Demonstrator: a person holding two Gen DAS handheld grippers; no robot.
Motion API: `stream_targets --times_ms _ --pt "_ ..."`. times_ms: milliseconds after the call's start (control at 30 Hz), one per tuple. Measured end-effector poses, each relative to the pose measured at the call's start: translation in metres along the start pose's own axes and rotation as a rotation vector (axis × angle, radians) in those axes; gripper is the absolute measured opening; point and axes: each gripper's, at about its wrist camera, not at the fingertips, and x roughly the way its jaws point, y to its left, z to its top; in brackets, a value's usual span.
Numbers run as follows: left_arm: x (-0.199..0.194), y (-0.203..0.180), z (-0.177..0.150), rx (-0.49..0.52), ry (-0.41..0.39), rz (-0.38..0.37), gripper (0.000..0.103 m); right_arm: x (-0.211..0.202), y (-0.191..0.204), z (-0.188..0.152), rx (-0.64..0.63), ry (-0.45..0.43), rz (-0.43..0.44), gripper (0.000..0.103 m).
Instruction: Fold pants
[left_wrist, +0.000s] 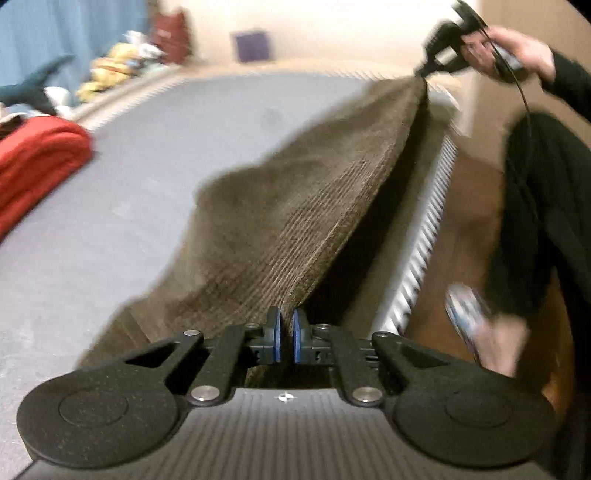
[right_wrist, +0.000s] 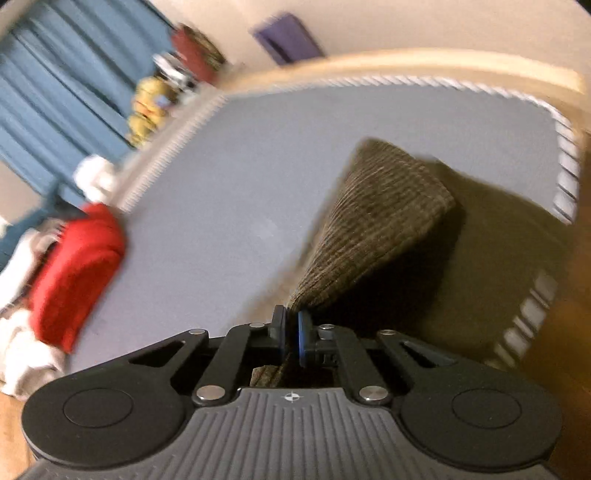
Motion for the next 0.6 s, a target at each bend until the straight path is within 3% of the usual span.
stream_targets --times_ms 33,67,100,133,167,200,300,400,500,600 --pt "-0.001 -0.004 -0.001 0.026 0.013 0.001 0.011 0.000 -0.009 -0.008 0.005 0.034 -0.030 0.012" --pt "-0.005 -0.007 -0.001 0.042 -0.001 0.007 0.022 0.003 -0.025 -0.014 0.033 0.072 -0.063 0.012" --pt "-0.013 -0.006 0.001 0.031 -0.042 0.004 0.039 0.005 -0.038 -0.015 0.072 0.072 -0.074 0.015" --pt "-0.022 -0.002 0.006 0.000 -0.099 0.006 0.047 0.006 -0.052 -0.015 0.114 0.050 -0.076 0.020" --pt "-0.030 0.003 0.011 -0.035 -0.151 0.015 0.053 0.005 -0.069 -0.010 0.161 0.008 -0.080 0.035" --pt "-0.037 0.009 0.016 -0.065 -0.191 0.029 0.053 0.003 -0.082 -0.005 0.196 -0.034 -0.090 0.042" --pt "-0.047 0.023 0.040 -0.133 -0.248 0.122 0.053 0.007 -0.116 0.009 0.298 -0.116 -0.127 0.045" --pt "-0.054 0.040 0.073 -0.220 -0.286 0.179 0.058 0.013 -0.149 0.015 0.372 -0.113 -0.104 0.045" --pt "-0.049 0.057 0.104 -0.358 -0.325 0.192 0.059 0.023 -0.158 0.018 0.373 -0.130 -0.107 0.044" --pt "-0.030 0.064 0.116 -0.447 -0.373 0.212 0.060 0.040 -0.165 0.020 0.381 -0.124 -0.076 0.045"
